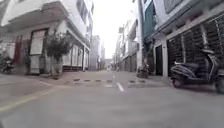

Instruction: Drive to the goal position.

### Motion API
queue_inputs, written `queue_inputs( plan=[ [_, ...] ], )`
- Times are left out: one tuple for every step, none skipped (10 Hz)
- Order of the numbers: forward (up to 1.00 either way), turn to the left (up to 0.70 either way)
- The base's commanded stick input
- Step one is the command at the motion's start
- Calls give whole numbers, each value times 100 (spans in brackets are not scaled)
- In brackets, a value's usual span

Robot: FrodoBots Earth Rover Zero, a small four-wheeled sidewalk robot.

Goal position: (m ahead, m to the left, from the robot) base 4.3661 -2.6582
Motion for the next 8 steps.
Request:
queue_inputs(
  plan=[
    [100, 6],
    [100, 6],
    [100, 6],
    [100, 6],
    [100, 6],
    [100, 6],
    [100, 6],
    [100, 6]
  ],
)
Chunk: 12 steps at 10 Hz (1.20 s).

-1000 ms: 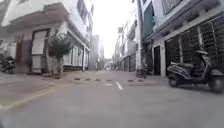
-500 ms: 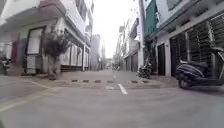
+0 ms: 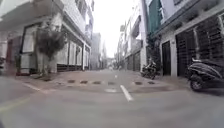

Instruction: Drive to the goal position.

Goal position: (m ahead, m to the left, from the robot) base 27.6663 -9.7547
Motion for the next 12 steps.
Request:
queue_inputs(
  plan=[
    [100, 6],
    [100, 6],
    [100, 6],
    [100, 6],
    [100, 6],
    [100, -2],
    [100, -34],
    [100, -34],
    [100, -34],
    [100, -34],
    [100, -28],
    [100, 0]
  ],
)
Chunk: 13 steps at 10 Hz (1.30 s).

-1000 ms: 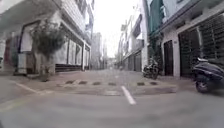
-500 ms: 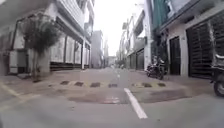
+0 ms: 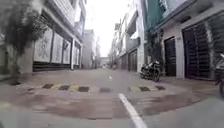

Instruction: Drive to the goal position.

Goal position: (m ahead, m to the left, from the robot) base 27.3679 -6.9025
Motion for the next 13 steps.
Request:
queue_inputs(
  plan=[
    [100, 6],
    [100, 6],
    [100, 6],
    [100, 6],
    [100, 6],
    [100, 6],
    [100, 6],
    [100, 6],
    [100, -34],
    [100, -34],
    [100, -34],
    [100, -34],
    [100, -34]
  ],
)
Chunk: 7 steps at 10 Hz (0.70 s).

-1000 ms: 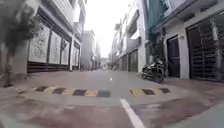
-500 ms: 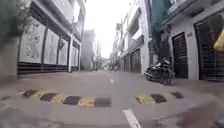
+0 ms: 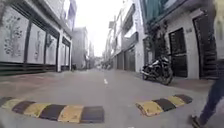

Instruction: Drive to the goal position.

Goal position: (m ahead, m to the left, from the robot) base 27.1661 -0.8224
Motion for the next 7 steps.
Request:
queue_inputs(
  plan=[
    [100, -34],
    [100, -34],
    [100, -34],
    [100, 1],
    [100, 6],
    [100, 6],
    [100, 6]
  ],
)
